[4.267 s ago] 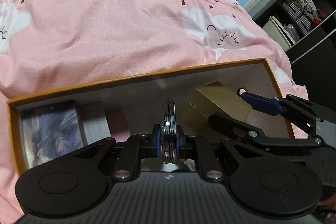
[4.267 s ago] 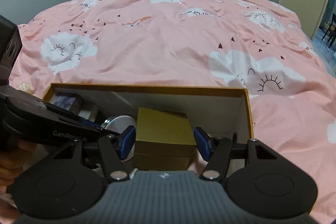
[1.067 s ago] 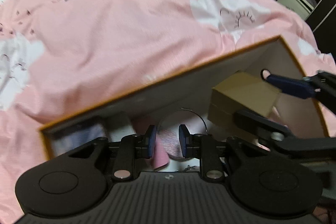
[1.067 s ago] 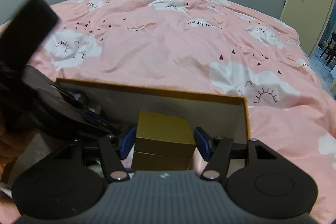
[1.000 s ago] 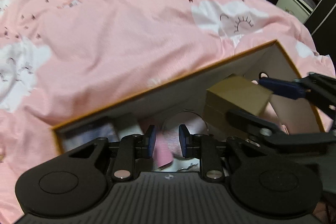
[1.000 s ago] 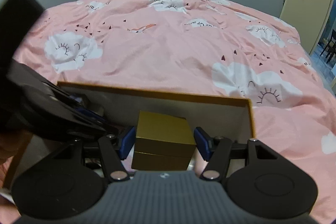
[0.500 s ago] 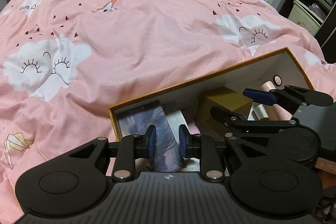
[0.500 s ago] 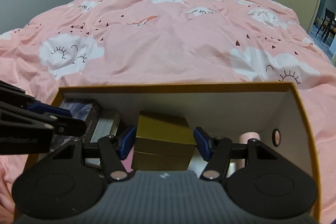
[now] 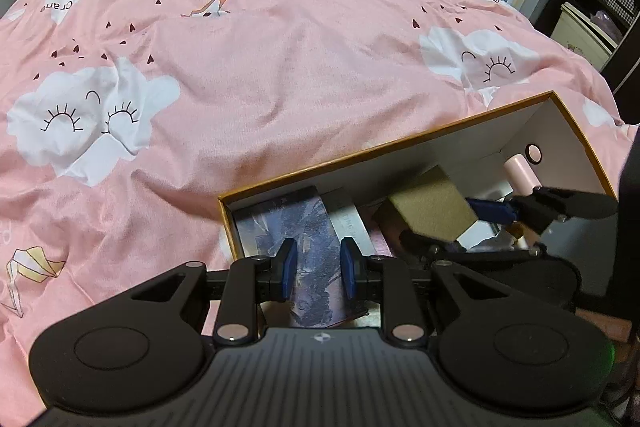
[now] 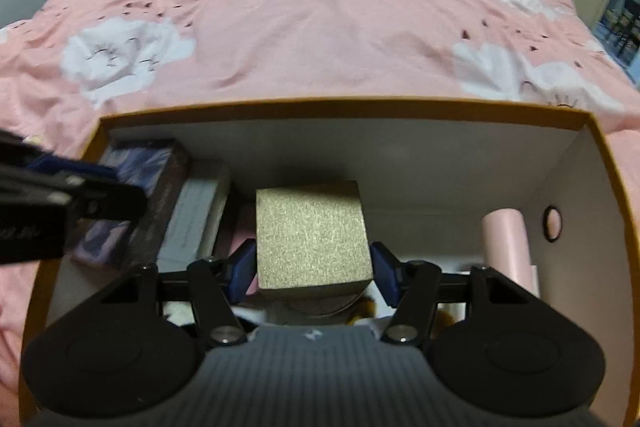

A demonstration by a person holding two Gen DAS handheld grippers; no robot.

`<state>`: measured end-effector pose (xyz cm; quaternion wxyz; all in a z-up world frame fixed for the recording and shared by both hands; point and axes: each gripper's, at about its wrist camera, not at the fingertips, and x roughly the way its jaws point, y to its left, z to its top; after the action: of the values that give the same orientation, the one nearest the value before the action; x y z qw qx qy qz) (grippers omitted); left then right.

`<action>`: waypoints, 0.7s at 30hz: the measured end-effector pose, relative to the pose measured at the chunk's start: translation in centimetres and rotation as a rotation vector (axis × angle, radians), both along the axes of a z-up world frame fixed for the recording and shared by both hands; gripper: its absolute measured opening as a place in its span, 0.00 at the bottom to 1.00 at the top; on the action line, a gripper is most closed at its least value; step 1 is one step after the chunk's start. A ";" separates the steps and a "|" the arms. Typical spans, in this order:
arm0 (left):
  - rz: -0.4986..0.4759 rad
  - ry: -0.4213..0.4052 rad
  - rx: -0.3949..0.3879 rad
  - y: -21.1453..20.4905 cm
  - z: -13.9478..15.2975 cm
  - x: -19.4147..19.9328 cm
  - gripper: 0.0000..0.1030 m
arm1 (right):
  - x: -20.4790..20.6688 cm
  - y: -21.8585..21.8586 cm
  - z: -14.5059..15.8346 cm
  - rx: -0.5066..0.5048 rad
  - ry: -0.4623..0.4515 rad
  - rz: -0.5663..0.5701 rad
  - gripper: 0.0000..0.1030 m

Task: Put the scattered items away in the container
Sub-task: 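Lower the gold cube into the box and open the right tool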

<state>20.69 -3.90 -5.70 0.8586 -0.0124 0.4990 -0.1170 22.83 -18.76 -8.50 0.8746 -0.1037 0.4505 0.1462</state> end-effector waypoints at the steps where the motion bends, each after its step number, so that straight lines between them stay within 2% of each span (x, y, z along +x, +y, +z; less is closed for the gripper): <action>1: 0.001 0.000 -0.001 0.1 -0.1 0.0 0.26 | 0.1 0.1 0.1 -0.007 -0.002 -0.010 0.61; 10: 0.001 -0.002 -0.001 0.3 0.0 -0.2 0.26 | 0.7 0.1 0.1 0.092 0.053 -0.013 0.64; 12: 0.001 -0.002 -0.002 0.4 0.0 -0.2 0.26 | 1.0 -0.4 0.2 0.147 0.088 -0.029 0.68; 17: 0.004 -0.002 0.000 0.4 0.0 -0.2 0.26 | 1.2 -1.5 0.3 0.265 0.165 -0.063 0.69; 19: 0.004 -0.003 0.000 0.5 0.0 -0.3 0.26 | 0.9 -1.5 0.5 0.285 0.166 -0.056 0.68; 21: 0.004 -0.004 0.001 0.6 0.0 -0.4 0.26 | 0.8 -1.5 0.6 0.295 0.169 -0.048 0.56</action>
<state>20.29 -3.31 -5.69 0.8598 -0.0127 0.4973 -0.1153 23.61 -20.22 -7.91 0.8425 0.0492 0.4986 0.1980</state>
